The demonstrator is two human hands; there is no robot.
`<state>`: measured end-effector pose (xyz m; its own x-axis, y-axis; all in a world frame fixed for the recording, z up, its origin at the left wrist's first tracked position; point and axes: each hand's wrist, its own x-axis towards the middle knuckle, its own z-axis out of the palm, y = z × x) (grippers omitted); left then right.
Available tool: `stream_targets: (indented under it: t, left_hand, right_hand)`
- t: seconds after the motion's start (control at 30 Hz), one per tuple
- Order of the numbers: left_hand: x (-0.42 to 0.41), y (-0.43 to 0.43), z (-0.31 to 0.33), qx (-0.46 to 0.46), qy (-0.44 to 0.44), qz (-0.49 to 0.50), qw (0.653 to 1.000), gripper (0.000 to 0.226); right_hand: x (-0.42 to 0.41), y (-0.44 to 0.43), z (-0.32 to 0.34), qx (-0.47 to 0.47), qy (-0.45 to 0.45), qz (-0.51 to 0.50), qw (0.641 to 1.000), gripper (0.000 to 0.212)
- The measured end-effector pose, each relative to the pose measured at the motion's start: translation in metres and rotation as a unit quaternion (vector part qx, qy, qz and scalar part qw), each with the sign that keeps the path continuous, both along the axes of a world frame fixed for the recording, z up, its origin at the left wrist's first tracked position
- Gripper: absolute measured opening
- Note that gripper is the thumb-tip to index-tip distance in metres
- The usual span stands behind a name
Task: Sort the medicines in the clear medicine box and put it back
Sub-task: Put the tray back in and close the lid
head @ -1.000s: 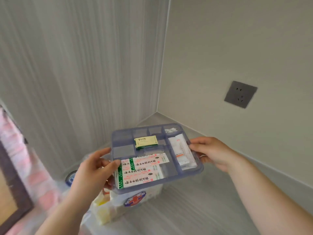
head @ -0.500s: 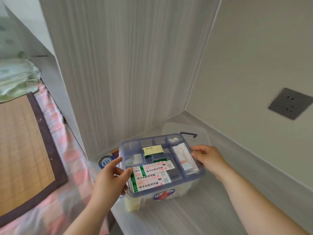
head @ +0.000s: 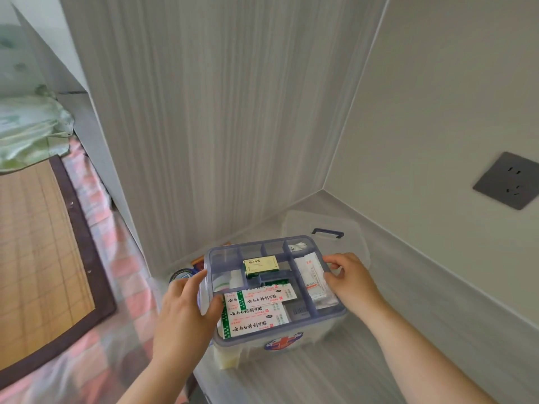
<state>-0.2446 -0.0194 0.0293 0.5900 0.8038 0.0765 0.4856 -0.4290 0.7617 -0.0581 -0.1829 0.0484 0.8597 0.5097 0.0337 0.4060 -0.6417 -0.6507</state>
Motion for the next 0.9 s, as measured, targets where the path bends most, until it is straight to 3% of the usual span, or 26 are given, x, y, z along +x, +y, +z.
stream_targets:
  t: [0.2, 0.37, 0.53, 0.63, 0.9]
  left_hand:
    - [0.004, -0.01, -0.006, -0.168, -0.079, -0.005, 0.983, 0.047]
    - [0.011, 0.004, -0.001, -0.046, -0.051, -0.027, 0.997, 0.052]
    - [0.04, 0.024, 0.012, 0.014, -0.028, -0.07, 0.997, 0.055]
    - [0.057, 0.032, 0.011, -0.002, -0.029, -0.078, 0.997, 0.055]
    - [0.06, 0.037, -0.001, 0.021, -0.045, -0.085, 0.995, 0.044]
  right_hand:
    - [-0.006, 0.006, -0.01, 0.12, 0.063, -0.026, 0.99, 0.03]
    - [0.019, 0.008, -0.006, 0.117, 0.077, -0.05, 0.989, 0.027]
    - [0.075, 0.004, -0.011, -0.009, 0.016, -0.078, 0.997, 0.03]
    - [0.104, 0.015, -0.02, -0.083, -0.025, -0.042, 0.995, 0.034]
    - [0.144, 0.054, -0.052, -0.246, -0.119, 0.032, 0.961, 0.047]
